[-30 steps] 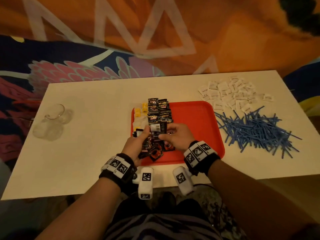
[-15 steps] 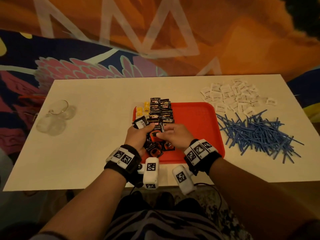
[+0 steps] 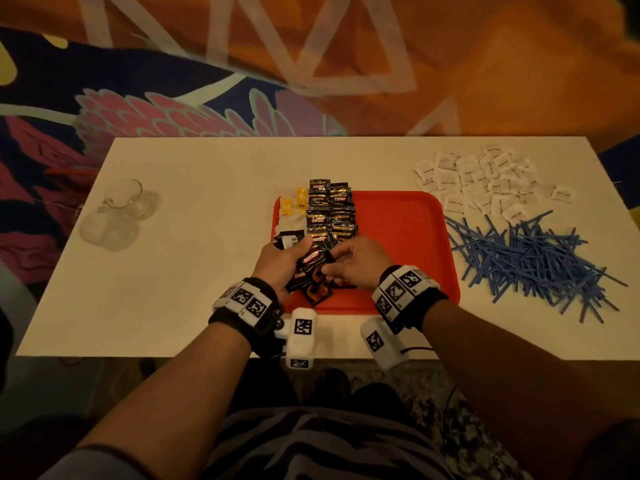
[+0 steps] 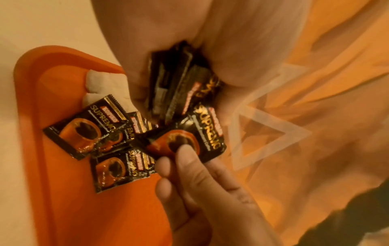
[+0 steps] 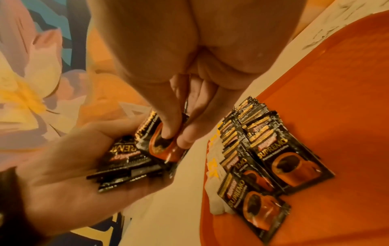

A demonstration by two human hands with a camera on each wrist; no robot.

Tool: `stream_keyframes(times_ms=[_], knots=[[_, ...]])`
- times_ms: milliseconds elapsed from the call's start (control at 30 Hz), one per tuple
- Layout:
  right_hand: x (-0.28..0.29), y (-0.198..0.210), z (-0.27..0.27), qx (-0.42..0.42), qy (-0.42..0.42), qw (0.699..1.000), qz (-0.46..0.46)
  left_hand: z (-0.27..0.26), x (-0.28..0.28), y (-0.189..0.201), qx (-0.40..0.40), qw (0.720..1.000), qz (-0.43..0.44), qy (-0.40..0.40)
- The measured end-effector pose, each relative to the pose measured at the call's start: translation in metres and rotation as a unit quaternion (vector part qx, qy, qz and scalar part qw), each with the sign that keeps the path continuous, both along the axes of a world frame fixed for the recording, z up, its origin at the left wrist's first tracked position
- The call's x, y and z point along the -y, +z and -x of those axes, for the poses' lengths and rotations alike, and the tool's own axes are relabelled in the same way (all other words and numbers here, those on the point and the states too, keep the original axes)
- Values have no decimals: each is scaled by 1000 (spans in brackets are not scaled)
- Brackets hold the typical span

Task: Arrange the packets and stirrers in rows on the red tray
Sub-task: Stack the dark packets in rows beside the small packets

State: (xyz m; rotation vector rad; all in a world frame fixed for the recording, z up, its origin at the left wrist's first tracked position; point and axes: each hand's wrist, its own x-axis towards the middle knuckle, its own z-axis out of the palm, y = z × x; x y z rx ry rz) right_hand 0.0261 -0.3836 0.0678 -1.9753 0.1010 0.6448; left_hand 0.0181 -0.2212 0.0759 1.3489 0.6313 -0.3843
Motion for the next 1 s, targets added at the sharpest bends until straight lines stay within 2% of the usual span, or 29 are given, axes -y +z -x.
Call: stream_keyframes(times_ms=[133, 167, 233, 300, 500, 667, 833, 1000], knots=[[11, -22, 5, -25, -67, 997, 30, -2, -9, -28, -4, 990, -142, -3], [17, -29, 7, -32, -88, 994, 51, -2, -13, -36, -13, 979, -201, -30], [28, -44, 13, -48, -99, 986, 123, 1, -16, -46, -32, 937, -332, -105], [34, -56, 18, -63, -90, 977, 182, 4, -17, -56, -38, 906, -396, -146], [32, -82, 22, -83, -128, 972, 181, 12, -5, -75, -59, 885, -421, -190], [25, -92, 19, -64, -114, 970, 204, 11, 6, -83, -43, 869, -450, -204], [21, -104, 17, -54, -170, 965, 194, 6, 14, -91, 24, 848, -481, -221], [23, -110, 16, -52, -174, 966, 182, -1, 18, -97, 78, 827, -503, -239]])
